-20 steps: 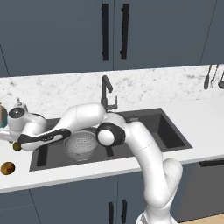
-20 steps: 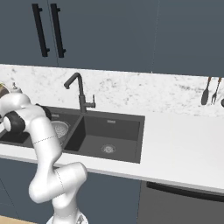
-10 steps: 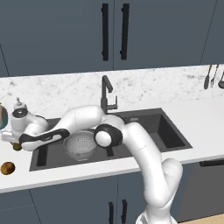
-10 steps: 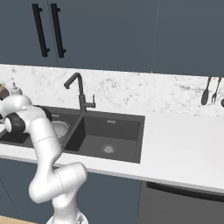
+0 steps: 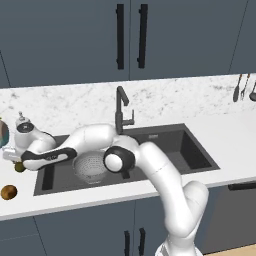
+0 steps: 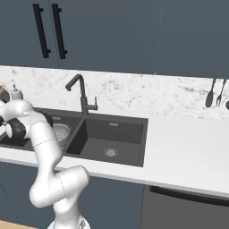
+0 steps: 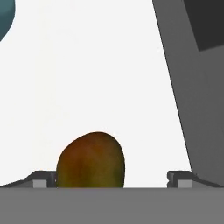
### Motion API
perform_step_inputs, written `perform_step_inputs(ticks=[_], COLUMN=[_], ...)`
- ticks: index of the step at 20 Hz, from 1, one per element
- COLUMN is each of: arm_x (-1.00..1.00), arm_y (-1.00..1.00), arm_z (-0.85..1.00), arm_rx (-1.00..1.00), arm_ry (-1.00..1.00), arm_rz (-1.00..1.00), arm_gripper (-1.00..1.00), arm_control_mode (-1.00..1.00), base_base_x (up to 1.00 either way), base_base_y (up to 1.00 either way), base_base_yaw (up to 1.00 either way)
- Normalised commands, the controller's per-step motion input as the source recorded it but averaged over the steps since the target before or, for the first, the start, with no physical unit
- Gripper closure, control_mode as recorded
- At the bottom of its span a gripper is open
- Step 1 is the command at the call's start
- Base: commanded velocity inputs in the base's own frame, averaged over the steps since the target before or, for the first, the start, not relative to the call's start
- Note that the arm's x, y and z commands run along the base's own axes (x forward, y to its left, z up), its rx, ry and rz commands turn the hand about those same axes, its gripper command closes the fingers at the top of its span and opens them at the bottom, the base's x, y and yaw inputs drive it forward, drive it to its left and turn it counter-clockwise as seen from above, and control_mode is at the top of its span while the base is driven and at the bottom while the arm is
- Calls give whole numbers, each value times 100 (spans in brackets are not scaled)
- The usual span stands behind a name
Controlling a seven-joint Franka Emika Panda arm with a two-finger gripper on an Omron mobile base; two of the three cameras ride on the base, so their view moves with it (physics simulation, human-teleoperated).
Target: Put the colander in the sink, put the pear, mango in the colander, and turn on the sink faucet and pour water over the colander.
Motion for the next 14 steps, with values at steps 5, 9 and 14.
perform_step_inputs(ticks=[5,9,14], arm_x=[7,3,6], arm_y=[16,10,5], arm_z=[-12,-14,-19], arm_rx=[0,0,0], arm_ry=[1,3,8], arm_rz=[0,0,0], arm_gripper=[-100,-100,100], arm_control_mode=[-100,-100,-100], base_base_x=[0,0,0], base_base_y=[0,0,0], base_base_yaw=[0,0,0])
